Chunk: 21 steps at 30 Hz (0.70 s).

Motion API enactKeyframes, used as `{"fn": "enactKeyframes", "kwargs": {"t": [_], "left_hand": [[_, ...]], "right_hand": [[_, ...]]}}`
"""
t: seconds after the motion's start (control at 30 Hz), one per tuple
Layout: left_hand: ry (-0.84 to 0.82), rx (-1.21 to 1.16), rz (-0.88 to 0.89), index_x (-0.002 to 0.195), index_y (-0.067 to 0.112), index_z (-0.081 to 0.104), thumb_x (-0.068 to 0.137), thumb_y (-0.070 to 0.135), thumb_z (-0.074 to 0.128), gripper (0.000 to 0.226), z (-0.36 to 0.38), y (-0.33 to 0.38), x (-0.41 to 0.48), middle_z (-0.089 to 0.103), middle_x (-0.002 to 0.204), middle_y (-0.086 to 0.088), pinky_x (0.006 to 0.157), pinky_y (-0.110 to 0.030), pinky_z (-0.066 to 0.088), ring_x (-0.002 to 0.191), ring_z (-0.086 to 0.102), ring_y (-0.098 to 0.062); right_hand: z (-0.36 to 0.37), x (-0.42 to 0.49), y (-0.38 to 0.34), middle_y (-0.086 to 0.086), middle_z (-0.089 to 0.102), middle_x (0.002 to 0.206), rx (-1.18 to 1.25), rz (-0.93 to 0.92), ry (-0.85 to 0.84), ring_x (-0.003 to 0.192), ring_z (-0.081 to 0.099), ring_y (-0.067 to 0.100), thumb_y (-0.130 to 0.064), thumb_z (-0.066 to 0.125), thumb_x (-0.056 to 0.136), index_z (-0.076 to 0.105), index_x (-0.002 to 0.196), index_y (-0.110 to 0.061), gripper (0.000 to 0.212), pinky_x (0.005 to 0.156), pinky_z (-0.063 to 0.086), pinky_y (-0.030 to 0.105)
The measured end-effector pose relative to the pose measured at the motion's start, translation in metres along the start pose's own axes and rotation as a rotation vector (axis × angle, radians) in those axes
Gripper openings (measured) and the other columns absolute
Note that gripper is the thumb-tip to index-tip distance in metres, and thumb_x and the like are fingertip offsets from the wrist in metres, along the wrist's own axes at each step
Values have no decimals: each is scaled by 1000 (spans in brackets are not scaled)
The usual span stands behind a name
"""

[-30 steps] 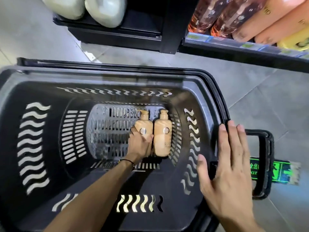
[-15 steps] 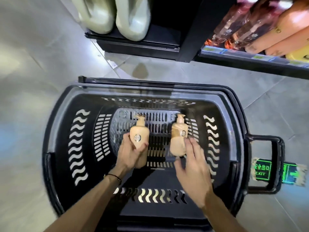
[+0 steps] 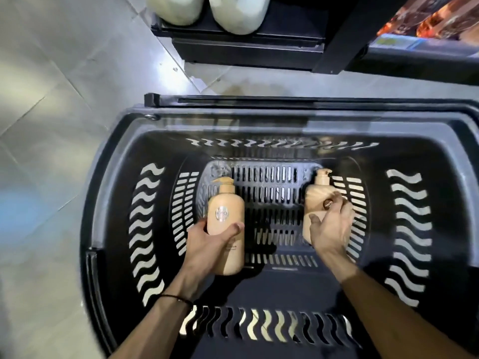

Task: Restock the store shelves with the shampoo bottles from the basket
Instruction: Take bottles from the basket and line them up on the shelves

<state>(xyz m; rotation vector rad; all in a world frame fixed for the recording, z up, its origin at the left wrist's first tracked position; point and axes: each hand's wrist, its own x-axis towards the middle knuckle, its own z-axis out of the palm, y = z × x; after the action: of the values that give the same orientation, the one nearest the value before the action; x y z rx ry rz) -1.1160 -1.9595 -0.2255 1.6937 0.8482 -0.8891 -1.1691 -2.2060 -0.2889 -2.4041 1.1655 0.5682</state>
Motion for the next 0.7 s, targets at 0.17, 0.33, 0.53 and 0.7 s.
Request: {"fn": "enactKeyframes", "kwargs": {"t": [0.17,0.33,0.53,0.7], "left_hand": [[-13,53,24,113,18,58,68,27,93,58,3,5,-5,74,95,-1,50,-15,54,69,73,-2],[-27,75,53,113,25,53,65,32,95,64,1,2,-5,73,97,1,53,-17,56,75,73,-2],[-20,138,92,107,29,52,64,39,94,61,-1,3,-5,75,94,2,62,-26,61,76,74,-7],[-20,162,101,106,31,50,64,39,94,60,-6,26,-47,74,95,4,62,-24,57,74,72,0]], "right_hand": [[14,5,1,23,45,129,72,70,-13,119,43,37,-30,90,73,32,152,-1,102,105,39,48],[28,7,-4,21,55,129,276,194,-131,117,56,39,-32,89,75,33,146,-3,95,90,50,41],[24,5,-6,17,64,114,356,217,-156,98,65,35,-32,89,74,43,130,-3,79,75,54,38],[-39,-40,-21,8,63,103,438,185,-146,87,61,26,-39,90,69,44,122,-9,76,58,41,26]]}}
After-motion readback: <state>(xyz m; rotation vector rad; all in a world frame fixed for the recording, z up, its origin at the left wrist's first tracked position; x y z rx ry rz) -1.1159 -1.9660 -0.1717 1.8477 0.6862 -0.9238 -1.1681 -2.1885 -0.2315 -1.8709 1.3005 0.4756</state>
